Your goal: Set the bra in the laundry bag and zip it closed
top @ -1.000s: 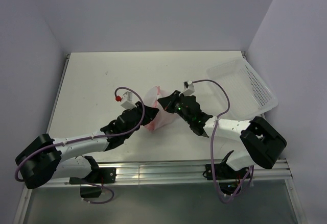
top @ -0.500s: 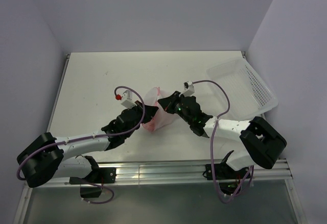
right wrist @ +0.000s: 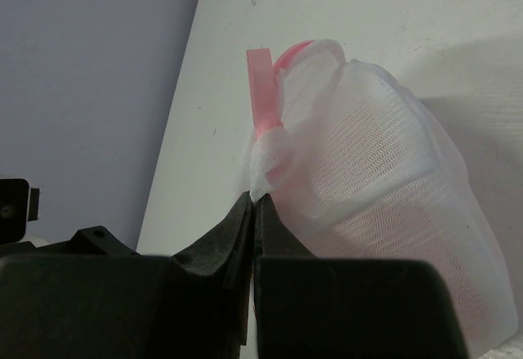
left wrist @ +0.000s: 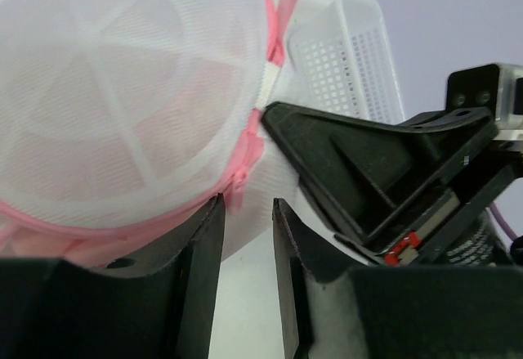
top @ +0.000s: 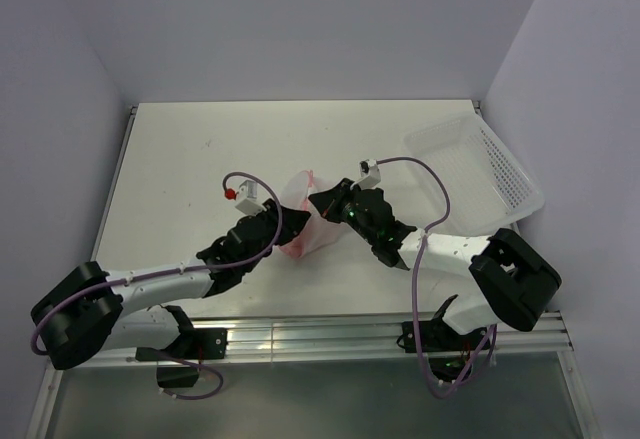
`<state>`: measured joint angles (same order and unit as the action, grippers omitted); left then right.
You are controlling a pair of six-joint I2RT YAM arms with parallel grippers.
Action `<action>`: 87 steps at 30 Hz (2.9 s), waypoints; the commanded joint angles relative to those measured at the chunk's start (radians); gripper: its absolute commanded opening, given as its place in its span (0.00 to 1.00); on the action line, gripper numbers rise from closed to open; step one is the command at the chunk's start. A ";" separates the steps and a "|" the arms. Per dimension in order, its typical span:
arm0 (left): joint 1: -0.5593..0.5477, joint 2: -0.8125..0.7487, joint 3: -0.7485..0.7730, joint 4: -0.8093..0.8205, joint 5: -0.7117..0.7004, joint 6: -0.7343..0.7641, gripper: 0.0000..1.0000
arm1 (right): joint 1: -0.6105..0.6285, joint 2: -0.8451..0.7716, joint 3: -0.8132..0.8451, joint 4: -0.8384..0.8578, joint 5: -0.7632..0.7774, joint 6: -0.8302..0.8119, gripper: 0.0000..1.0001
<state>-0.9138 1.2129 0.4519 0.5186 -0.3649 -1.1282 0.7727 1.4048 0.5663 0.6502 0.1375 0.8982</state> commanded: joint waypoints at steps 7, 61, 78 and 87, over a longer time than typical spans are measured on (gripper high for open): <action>0.001 0.027 -0.005 0.070 0.018 -0.005 0.36 | 0.007 -0.010 0.000 0.049 -0.001 0.005 0.00; -0.003 -0.388 -0.208 -0.210 -0.072 0.033 0.00 | -0.313 0.039 0.158 -0.177 -0.335 -0.059 0.54; -0.108 -0.184 0.073 -0.189 -0.253 0.212 0.00 | -0.021 -0.418 -0.145 -0.253 -0.081 0.045 0.84; -0.209 -0.119 0.109 -0.178 -0.304 0.266 0.00 | 0.008 -0.259 -0.016 -0.184 -0.130 0.047 0.67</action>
<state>-1.0901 1.0878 0.5056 0.3157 -0.6094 -0.9249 0.7731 1.1324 0.4850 0.3912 -0.0006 0.9386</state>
